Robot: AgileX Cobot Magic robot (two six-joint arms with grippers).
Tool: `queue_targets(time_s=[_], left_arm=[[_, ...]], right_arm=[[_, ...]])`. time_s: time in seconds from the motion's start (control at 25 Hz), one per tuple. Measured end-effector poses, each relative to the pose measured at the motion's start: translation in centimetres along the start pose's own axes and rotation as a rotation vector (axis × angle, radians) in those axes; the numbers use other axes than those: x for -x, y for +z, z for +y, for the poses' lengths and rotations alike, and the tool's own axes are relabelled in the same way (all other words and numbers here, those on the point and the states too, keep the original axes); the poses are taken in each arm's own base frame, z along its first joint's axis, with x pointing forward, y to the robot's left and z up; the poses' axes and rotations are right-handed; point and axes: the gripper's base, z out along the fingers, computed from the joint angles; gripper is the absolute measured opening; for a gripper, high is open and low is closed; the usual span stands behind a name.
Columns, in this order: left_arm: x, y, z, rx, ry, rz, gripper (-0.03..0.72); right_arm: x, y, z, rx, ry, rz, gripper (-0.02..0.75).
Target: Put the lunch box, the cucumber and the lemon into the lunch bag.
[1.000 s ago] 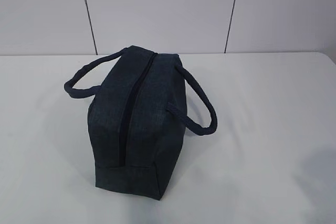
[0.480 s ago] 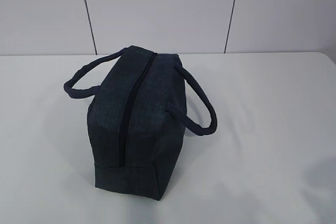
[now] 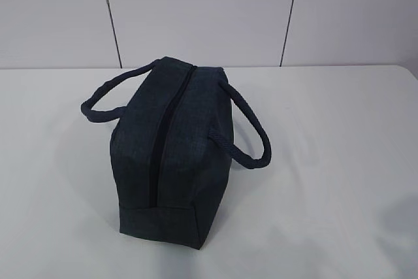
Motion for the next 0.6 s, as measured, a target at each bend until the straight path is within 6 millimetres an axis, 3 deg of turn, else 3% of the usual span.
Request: queue_targets(time_s=[0.2,0.6], left_arm=[[-0.01,-0.01,-0.03,0.045,-0.025,-0.004,0.264],[-0.04,-0.04,-0.17,0.209,-0.119,-0.018,0.252]], right_arm=[[0.00,0.01,-0.01,-0.012,0.007,0.001,0.420],[0.18,0.29,0.18,-0.210,0.121,0.021,0.420]])
